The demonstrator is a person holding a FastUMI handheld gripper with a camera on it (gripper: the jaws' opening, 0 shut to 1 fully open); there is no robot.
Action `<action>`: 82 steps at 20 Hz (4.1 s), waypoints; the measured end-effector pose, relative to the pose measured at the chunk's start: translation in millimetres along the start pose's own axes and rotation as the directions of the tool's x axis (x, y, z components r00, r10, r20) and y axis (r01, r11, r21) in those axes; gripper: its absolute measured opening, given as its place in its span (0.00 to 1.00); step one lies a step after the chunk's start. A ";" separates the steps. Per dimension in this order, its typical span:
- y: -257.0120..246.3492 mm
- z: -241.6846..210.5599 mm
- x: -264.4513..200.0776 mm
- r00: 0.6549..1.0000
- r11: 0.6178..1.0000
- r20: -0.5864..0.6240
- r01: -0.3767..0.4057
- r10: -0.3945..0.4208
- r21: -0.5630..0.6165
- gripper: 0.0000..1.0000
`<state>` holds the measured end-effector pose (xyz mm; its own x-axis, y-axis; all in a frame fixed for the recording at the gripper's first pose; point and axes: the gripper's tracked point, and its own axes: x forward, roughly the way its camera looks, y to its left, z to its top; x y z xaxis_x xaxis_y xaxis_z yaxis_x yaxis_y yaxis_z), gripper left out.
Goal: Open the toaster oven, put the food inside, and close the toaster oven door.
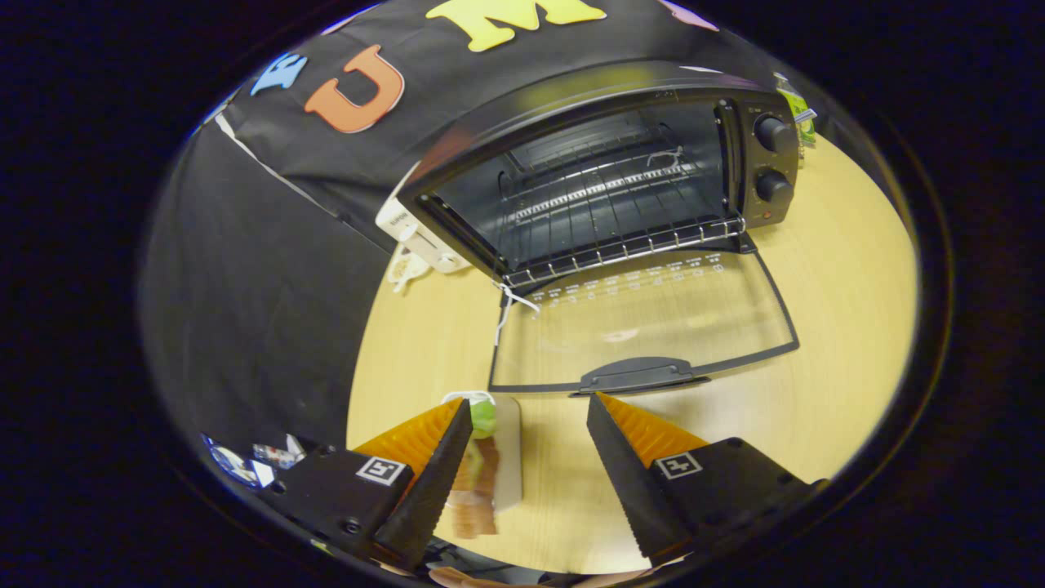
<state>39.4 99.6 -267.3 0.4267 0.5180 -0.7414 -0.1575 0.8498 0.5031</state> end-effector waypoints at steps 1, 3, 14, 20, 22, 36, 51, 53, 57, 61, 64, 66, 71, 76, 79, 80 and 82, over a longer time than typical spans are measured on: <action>8.9 -1.8 -3.5 0.999 0.999 -0.009 -0.052 0.052 0.002 0.95; 19.9 -12.8 -8.9 0.993 0.994 -0.051 -0.104 0.103 -0.022 0.93; 10.1 -60.0 -5.2 0.941 0.986 -0.324 -0.135 0.098 -0.094 0.67; 9.4 -64.1 -3.9 0.895 0.973 -0.404 -0.227 0.191 -0.043 0.47; 10.7 -65.7 -2.4 0.868 0.966 -0.437 -0.260 0.235 0.002 0.45; 24.4 -54.9 -25.5 0.852 0.928 -0.373 -0.363 0.368 0.088 0.38; -42.8 96.5 -26.6 0.713 0.735 0.623 -0.603 0.321 0.311 0.37; -51.1 110.2 -24.1 0.676 0.712 0.689 -0.617 0.263 0.334 0.37; -64.3 150.6 13.0 0.661 0.719 0.739 -0.576 0.131 0.388 0.37; -72.7 191.5 43.8 0.653 0.689 0.756 -0.570 0.050 0.448 0.38; -75.8 206.1 61.3 0.663 0.681 0.749 -0.552 0.008 0.481 0.38; -76.2 208.9 67.9 0.669 0.697 0.743 -0.528 -0.009 0.484 0.38; -65.3 199.6 83.8 0.749 0.886 0.662 -0.307 -0.001 0.348 0.46; -61.5 191.5 91.0 0.793 0.977 0.608 -0.102 -0.035 0.189 0.63; -54.0 190.7 95.1 0.804 0.999 0.594 0.011 -0.028 0.032 0.83; -49.8 190.0 93.2 0.812 0.999 0.583 0.044 -0.028 -0.013 0.89; -50.4 182.9 96.0 0.836 0.988 0.545 0.134 -0.068 -0.082 1.00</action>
<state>251.3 88.6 -282.6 0.8526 0.3220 -0.4115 -0.1717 0.9165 0.3614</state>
